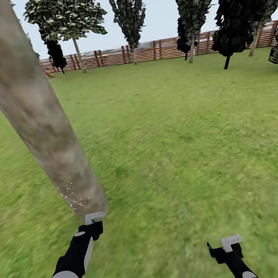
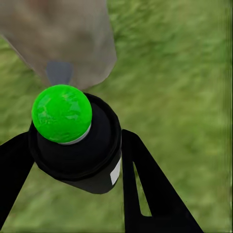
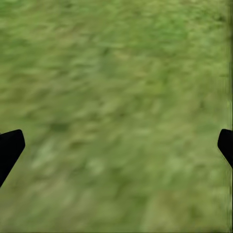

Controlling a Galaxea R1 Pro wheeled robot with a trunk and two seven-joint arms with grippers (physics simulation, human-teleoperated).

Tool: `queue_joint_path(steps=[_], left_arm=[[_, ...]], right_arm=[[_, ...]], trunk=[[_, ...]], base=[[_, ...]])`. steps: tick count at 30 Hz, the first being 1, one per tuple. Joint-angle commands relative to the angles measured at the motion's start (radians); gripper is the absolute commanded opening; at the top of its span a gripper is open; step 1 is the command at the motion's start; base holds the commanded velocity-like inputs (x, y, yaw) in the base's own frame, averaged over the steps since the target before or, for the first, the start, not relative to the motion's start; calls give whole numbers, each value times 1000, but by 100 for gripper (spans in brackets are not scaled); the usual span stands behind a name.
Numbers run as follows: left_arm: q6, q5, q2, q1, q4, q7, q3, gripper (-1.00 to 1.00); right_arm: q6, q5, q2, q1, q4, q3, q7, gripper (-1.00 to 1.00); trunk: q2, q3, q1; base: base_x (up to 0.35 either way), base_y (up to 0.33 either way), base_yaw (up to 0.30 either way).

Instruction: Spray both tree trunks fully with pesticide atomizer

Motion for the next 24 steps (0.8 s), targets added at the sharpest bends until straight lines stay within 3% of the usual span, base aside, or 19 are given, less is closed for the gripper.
queue_joint_path(steps=[1,12,24], left_arm=[[5,-8,-1,0,-2,-2,6,-100],[6,-8,-1,0,-3,-1,7,-100],[5,-8,-3,0,-2,-3,7,-100]], right_arm=[[-4,11,0,-1,2,-6,-4,100],[-4,11,0,-1,2,-6,-3,100],[-4,11,0,-1,2,-6,-1,100]], trunk=[[0,-1,0],[0,-1,0],[0,-1,0]], base=[[0,-272,44],[14,-272,247],[168,-246,263]])
